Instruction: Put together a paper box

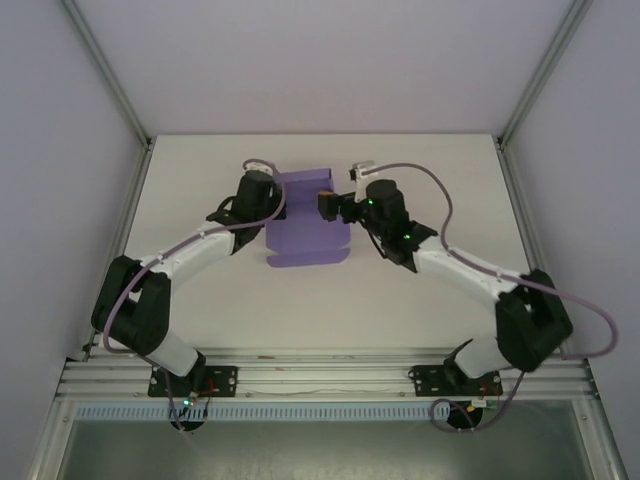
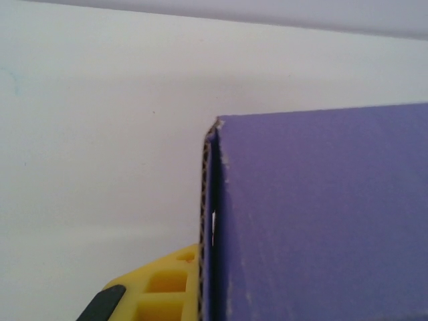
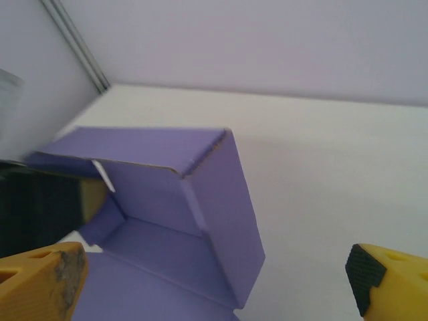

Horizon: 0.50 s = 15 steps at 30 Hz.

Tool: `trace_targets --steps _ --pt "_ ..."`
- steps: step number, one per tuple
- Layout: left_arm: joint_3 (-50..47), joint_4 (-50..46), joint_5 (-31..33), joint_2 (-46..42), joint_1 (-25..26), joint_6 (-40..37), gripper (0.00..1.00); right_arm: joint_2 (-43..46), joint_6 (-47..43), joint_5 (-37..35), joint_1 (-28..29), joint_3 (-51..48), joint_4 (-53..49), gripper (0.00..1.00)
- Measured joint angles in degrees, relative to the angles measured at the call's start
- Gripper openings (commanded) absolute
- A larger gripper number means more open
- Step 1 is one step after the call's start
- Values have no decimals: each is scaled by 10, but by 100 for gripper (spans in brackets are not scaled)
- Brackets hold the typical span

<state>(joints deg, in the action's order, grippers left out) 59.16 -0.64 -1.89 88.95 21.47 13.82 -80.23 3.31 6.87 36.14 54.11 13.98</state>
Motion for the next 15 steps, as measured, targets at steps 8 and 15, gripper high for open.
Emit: trace_targets --steps 8,15 --pt "129 -221 -210 0 -6 -339 0 136 94 -65 -72 -27 -101 100" --pt "212 -382 -181 67 103 -510 0 213 158 -96 -143 -91 -216 100"
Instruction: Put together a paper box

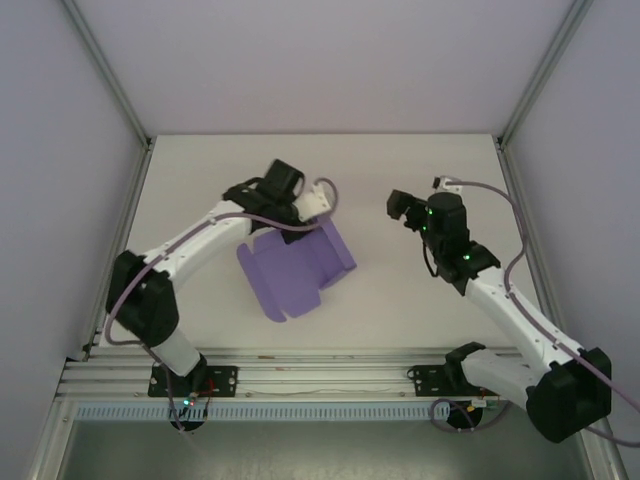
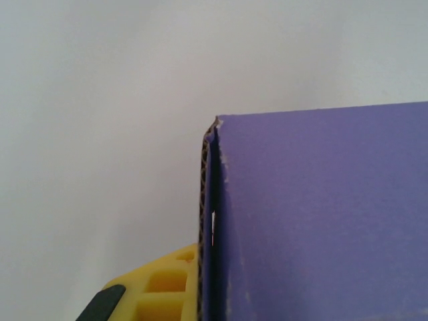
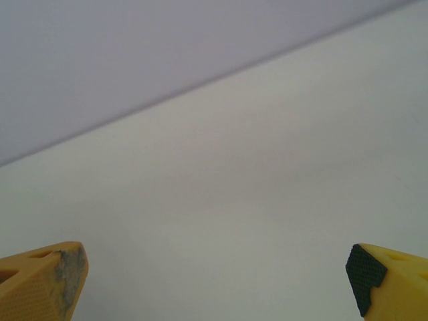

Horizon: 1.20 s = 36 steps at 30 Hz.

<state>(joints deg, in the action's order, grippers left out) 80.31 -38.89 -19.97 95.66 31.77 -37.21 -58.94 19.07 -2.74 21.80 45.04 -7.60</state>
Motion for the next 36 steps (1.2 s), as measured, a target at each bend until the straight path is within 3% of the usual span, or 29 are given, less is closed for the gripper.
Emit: trace_targets --steps 5,12,18,22,24,33,34,36 --pt "68 -77 72 119 68 -47 0 27 10 -12 -10 -12 -65 100" --pt "177 -105 185 284 103 -42 0 36 15 -20 -16 -17 -82 100" --pt "235 -124 283 339 133 -34 0 36 15 -23 -22 -20 -82 100" --pt "235 -125 305 343 142 -33 24 28 13 -22 -27 -24 -82 100" --pt "235 -119 299 350 139 -32 42 20 12 -19 -30 -24 -82 100" --pt "231 -109 244 304 132 -41 84 14 3 10 -37 -24 -81 100" --pt "230 -109 238 294 132 -43 99 17 2 14 -39 -24 -81 100" --pt "227 -107 228 272 132 -48 100 26 -1 17 -42 -24 -81 100"
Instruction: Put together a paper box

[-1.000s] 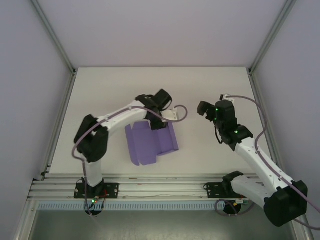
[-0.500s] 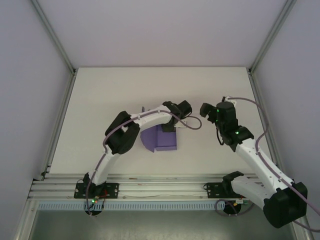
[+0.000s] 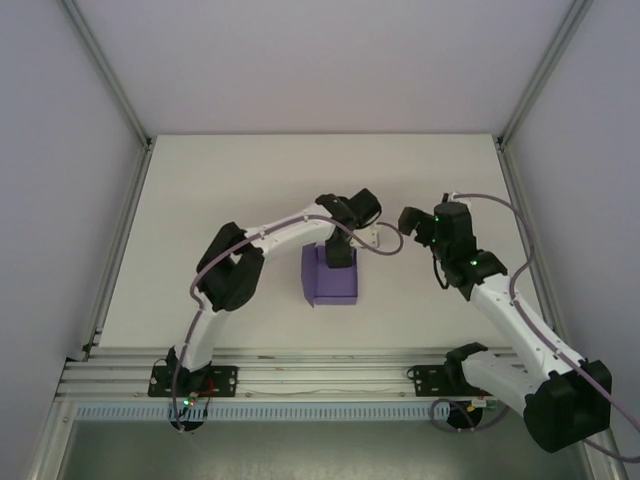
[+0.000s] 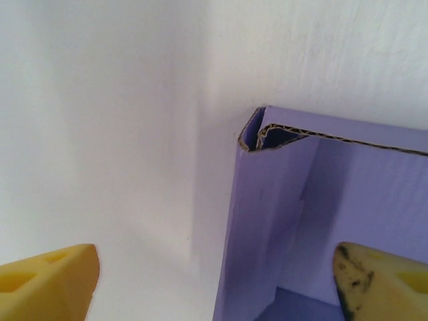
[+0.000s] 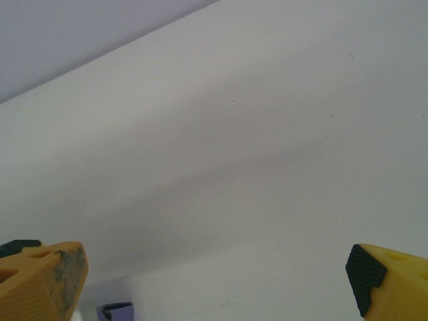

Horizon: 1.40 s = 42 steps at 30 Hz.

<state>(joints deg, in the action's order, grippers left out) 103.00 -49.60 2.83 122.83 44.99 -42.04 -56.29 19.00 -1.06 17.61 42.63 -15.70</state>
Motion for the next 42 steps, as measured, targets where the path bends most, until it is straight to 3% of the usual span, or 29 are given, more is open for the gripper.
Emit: trace_targets --steps 10,14,18,22,25,31,41,42 --pt "-29 48 -69 -108 -20 24 100 3 -77 73 -13 7 -9 100" --pt "-94 133 -96 -215 -83 126 100 -76 -163 148 -16 48 -13 91" --pt "-179 228 -71 -340 -170 287 100 -171 -304 258 -12 108 -30 84" --pt "-299 296 -67 -425 -259 432 100 -301 -454 309 35 211 -96 75" --pt "-390 316 -68 -436 -299 505 100 -411 -534 324 77 315 -156 57" --pt "-504 314 -70 -438 -308 571 100 -558 -632 337 112 447 -254 56" --pt "-530 331 -70 -471 -316 589 100 -640 -699 354 112 533 -351 50" --pt "-530 332 -70 -471 -316 590 100 -644 -701 354 112 535 -353 45"
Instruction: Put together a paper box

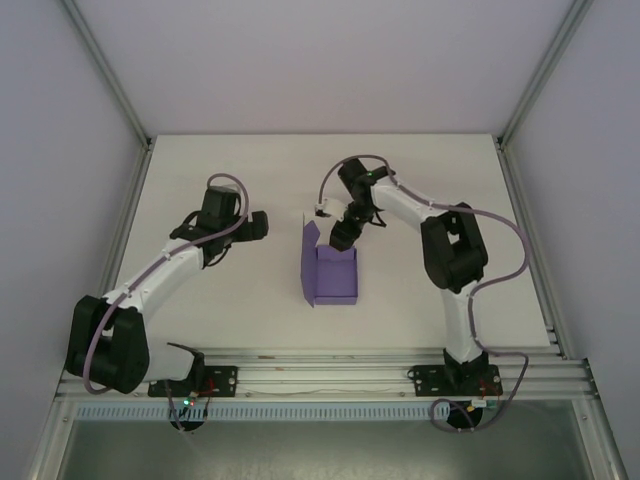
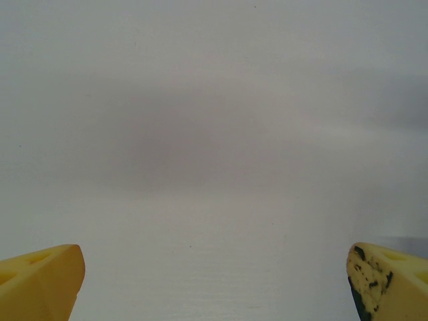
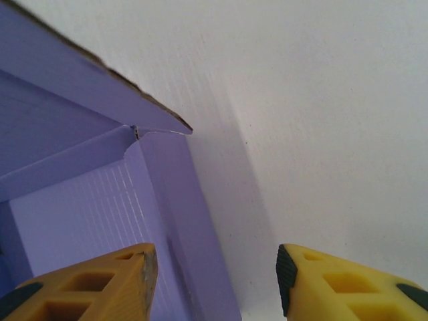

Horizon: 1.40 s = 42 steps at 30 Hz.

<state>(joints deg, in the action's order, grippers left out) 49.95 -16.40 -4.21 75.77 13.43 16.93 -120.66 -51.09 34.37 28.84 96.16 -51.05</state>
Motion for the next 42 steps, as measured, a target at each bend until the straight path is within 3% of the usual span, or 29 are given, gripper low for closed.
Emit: trace_targets --steps 1,5,7,15,24,29,38,42 --pt "0 2 0 0 -1 0 100 -4 -2 0 0 1 -3 39" --pt "-3 7 -1 3 -1 0 100 -16 -2 2 2 1 -10 36" --pt "-3 9 -2 9 -1 0 100 -18 1 0 5 0 -8 24" --pt "-3 8 -2 34 -1 0 100 -19 51 -56 36 -13 35 7" --pt "-3 8 6 33 -1 0 100 -13 100 -168 77 -17 63 9" --pt "-3 8 13 33 -1 0 100 -16 118 -206 86 -17 76 18" --pt "-3 4 22 33 -3 0 100 -28 121 -256 93 -13 89 15" --pt "-3 1 32 27 -4 0 100 -35 127 -278 93 -7 96 24"
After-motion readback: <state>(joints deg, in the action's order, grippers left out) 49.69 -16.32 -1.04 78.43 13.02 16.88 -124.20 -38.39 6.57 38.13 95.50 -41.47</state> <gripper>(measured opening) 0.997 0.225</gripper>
